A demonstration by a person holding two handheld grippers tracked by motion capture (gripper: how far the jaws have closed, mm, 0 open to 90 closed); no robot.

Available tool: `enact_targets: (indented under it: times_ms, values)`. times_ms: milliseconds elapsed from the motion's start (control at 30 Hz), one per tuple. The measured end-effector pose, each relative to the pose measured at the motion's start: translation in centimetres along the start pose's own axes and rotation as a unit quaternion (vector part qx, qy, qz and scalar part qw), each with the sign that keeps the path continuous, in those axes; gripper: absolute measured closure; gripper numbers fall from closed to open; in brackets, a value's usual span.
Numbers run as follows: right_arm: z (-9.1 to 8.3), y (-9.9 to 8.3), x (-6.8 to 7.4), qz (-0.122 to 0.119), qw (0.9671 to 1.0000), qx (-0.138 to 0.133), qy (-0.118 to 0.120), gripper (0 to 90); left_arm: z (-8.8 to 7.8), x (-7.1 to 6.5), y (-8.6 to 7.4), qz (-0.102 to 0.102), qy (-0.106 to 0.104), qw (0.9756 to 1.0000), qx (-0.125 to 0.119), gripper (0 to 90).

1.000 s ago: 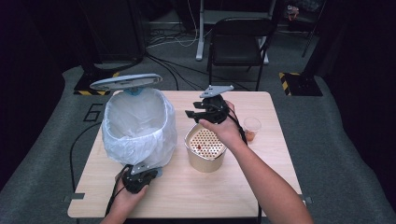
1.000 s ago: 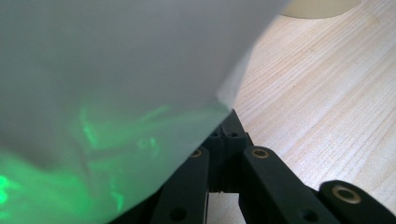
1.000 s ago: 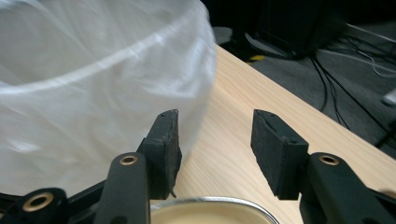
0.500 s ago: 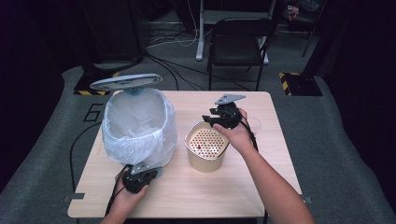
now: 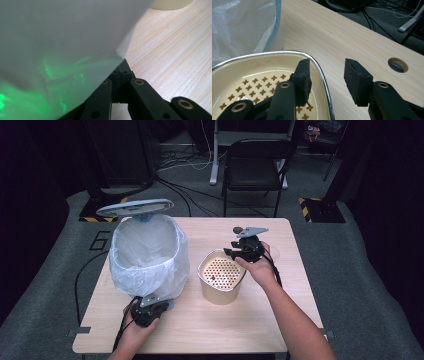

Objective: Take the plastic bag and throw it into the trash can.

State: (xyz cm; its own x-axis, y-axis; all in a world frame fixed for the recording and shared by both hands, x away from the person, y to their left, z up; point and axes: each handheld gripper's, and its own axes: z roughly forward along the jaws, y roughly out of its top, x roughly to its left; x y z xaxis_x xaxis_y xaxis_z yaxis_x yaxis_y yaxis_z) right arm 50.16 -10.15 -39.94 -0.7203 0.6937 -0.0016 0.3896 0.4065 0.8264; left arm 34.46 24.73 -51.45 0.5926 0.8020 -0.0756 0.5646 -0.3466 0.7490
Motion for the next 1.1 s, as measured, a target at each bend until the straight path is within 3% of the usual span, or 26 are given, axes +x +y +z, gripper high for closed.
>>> enact_targets:
  times_ms: [400,600,733,867,1100]
  values:
    - [0.7,-1.8,-0.8,0.016,0.9993,0.03,0.013,66.5,0.0,0.0,0.0,-0.001,0.001,1.0,0.001,90.0]
    - [0.7,-1.9,-0.8,0.016,0.9992,0.027,0.025,75.9,-0.1,0.0,0.0,0.0,0.002,1.0,0.004,90.0]
    - [0.6,-1.9,-0.5,0.012,0.9994,0.03,0.016,79.0,0.0,0.1,0.0,0.004,-0.003,1.0,0.002,90.0]
    - [0.1,-2.2,-0.5,0.03,0.9988,0.033,0.017,79.5,0.0,0.1,0.0,0.003,-0.003,1.0,0.002,90.0]
    - [-1.3,-3.1,-0.2,0.04,0.9986,0.035,0.005,82.3,0.0,0.1,0.0,0.004,-0.003,1.0,0.002,90.0]
